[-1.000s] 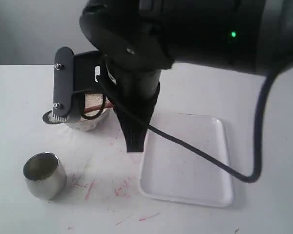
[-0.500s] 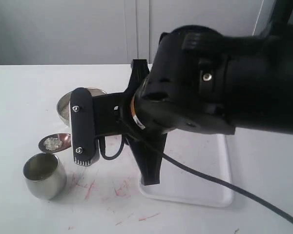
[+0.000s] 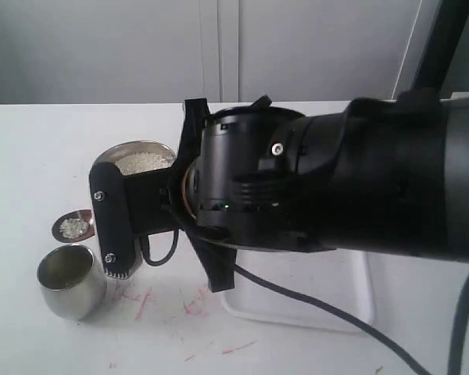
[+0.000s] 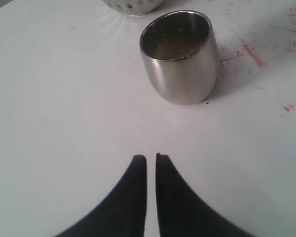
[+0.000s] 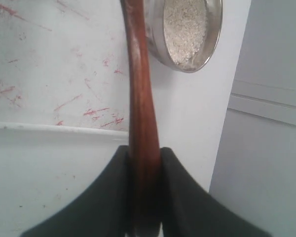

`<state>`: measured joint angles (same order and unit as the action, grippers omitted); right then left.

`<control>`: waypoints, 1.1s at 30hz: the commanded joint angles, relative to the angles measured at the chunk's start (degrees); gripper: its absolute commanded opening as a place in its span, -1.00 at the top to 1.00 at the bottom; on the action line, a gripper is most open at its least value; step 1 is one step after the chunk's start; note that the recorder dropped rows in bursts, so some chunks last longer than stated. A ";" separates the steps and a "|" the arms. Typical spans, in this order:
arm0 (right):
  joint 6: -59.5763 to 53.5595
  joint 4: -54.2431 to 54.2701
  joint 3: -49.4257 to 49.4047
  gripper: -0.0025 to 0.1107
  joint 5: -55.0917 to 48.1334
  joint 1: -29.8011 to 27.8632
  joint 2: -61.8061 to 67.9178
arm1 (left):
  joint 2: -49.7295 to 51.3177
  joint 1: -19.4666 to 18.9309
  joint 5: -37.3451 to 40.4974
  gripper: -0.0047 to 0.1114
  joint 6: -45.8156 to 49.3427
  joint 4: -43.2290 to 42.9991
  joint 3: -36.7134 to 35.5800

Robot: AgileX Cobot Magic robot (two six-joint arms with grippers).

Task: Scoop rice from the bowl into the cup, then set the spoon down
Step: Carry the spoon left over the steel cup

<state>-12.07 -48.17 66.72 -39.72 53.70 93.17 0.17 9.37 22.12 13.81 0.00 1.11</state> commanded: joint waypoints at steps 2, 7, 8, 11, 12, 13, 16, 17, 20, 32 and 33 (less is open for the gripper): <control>2.55 -4.25 -0.21 0.96 0.80 0.57 2.11 | -0.17 0.12 1.91 0.67 -0.33 0.00 -0.53; 9.33 -11.03 -0.21 0.96 0.94 1.20 3.09 | -0.17 0.12 1.91 0.67 -0.33 0.00 -0.53; 9.59 -11.57 -0.21 0.96 1.54 1.44 3.09 | -0.17 0.12 1.91 0.67 -0.33 0.00 -0.53; 9.69 -13.21 -0.21 0.96 2.33 2.13 3.09 | -0.17 0.12 1.91 0.67 -0.33 0.00 -0.53; 9.69 -13.77 -0.21 0.96 2.44 2.28 3.31 | -0.17 0.12 1.91 0.67 -0.33 0.00 -0.53; 9.69 -14.44 -0.21 0.96 2.32 2.56 3.45 | -0.17 0.12 1.91 0.67 -0.33 0.00 -0.53; 10.23 -16.99 -0.21 0.96 1.13 3.62 4.84 | -0.17 0.12 1.91 0.67 -0.33 0.00 -0.53; 11.02 -17.48 -0.21 0.96 1.02 3.74 5.32 | -0.17 0.12 1.91 0.67 -0.33 0.00 -0.53; 14.33 -20.00 -0.21 0.96 0.59 4.00 6.38 | -0.17 0.12 1.91 0.67 -0.33 0.00 -0.53; 17.24 -26.52 -0.21 0.96 -2.40 4.97 8.32 | -0.17 0.12 1.91 0.67 -0.33 0.00 -0.53; 17.39 -27.42 -0.21 0.96 -3.03 5.35 8.86 | -0.17 0.12 1.91 0.67 -0.33 0.00 -0.53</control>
<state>4.56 -73.87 66.72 -41.52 58.30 101.32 0.17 9.37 22.12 13.81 0.00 1.11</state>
